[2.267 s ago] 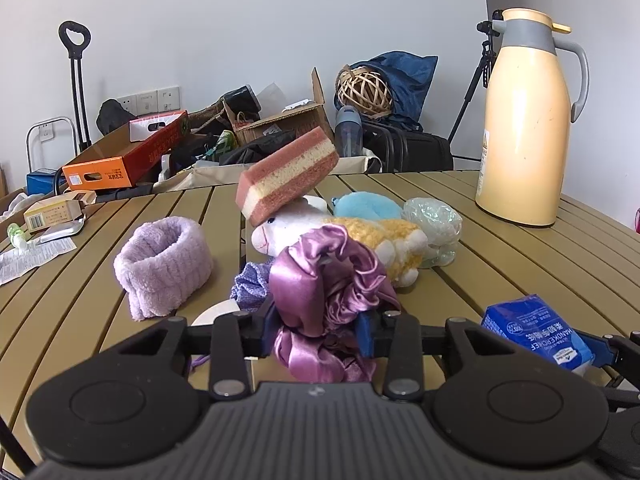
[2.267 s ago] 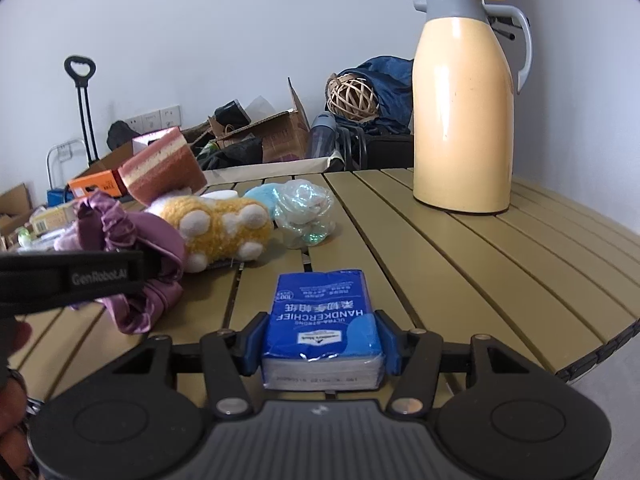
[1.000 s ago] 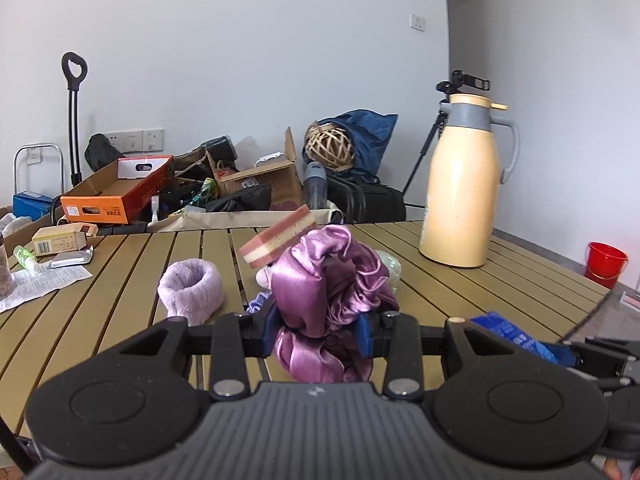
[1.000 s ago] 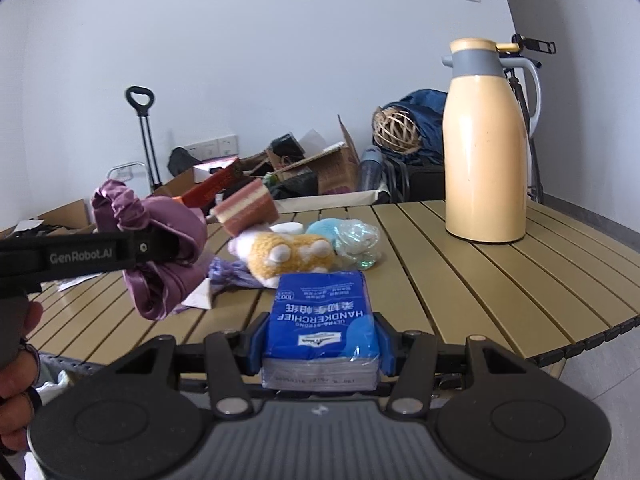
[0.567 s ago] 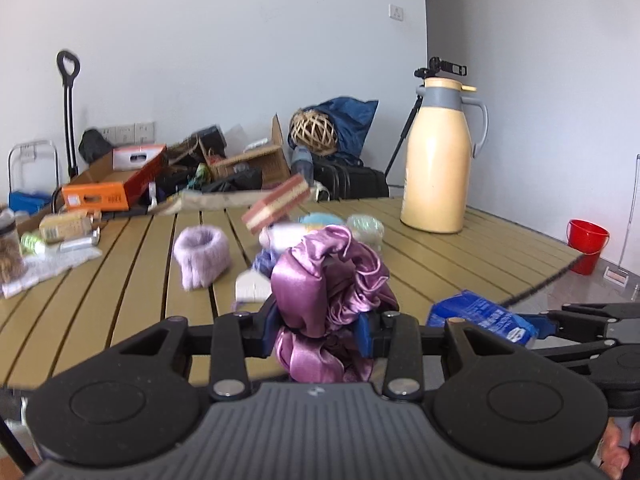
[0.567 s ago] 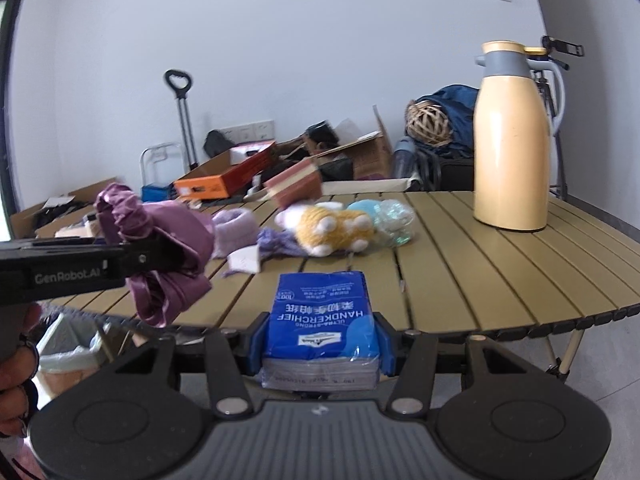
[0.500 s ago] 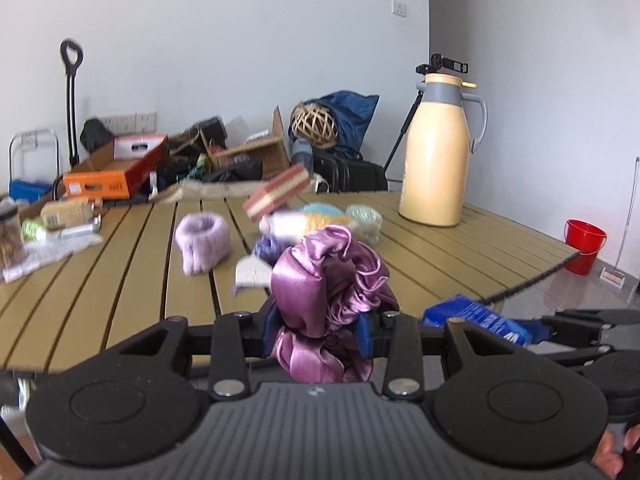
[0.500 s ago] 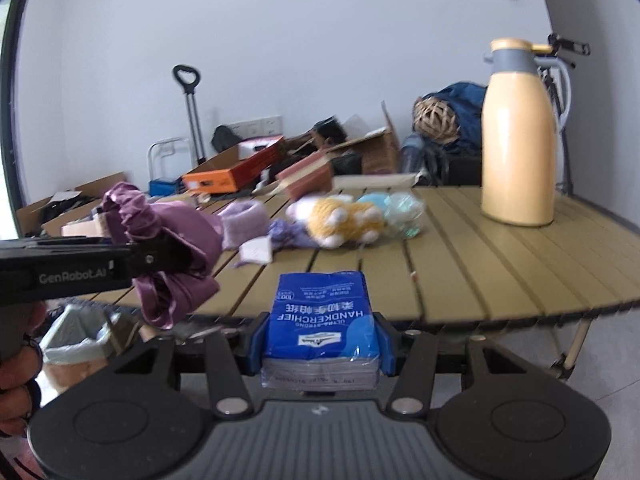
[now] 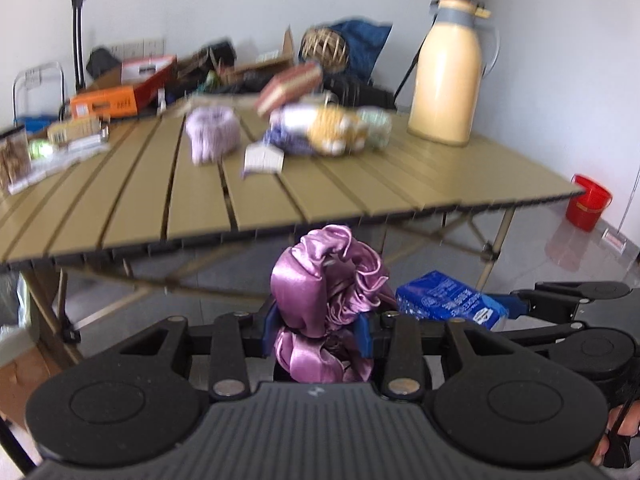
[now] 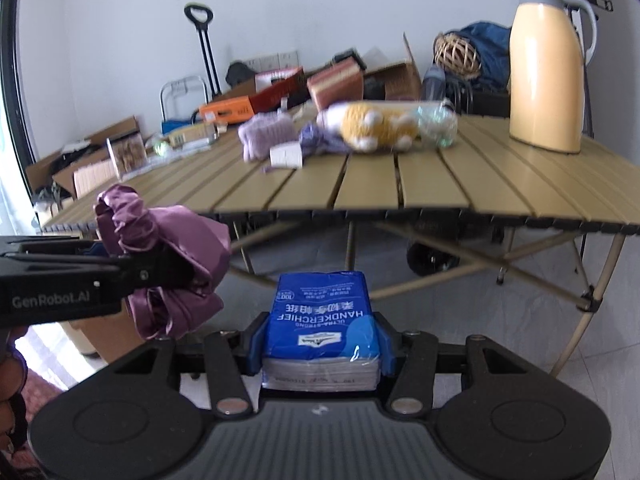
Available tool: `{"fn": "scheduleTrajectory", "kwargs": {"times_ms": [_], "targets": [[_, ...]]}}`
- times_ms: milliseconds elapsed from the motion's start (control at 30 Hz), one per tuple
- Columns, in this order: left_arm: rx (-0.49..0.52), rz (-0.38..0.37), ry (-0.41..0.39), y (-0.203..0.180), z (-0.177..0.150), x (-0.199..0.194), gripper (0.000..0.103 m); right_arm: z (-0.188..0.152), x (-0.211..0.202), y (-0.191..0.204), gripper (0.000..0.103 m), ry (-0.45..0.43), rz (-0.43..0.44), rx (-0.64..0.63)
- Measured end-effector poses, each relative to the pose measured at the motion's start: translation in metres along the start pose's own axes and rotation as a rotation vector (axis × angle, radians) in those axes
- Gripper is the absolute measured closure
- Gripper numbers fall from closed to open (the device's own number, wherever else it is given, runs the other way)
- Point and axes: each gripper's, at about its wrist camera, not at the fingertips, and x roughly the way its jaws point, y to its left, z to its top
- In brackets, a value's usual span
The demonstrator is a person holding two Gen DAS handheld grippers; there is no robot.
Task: Collect trash
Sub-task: 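Carry the tissue pack and scrunchie in both tools down over the black bin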
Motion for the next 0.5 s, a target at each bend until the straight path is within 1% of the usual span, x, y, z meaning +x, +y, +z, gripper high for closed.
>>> {"fn": "scheduleTrajectory", "kwargs": {"times_ms": [200, 500], "targets": [[-0.022, 0.028, 0.085, 0.008, -0.010, 0.022, 0.065, -0.008, 0.023, 0.001, 0.052, 0.072, -0.017, -0.002], [-0.063, 0.083, 0.172, 0.027, -0.017, 0.046, 0.065, -0.019, 0.065, -0.004, 0.052, 0.180, -0.035, 0.027]]}}
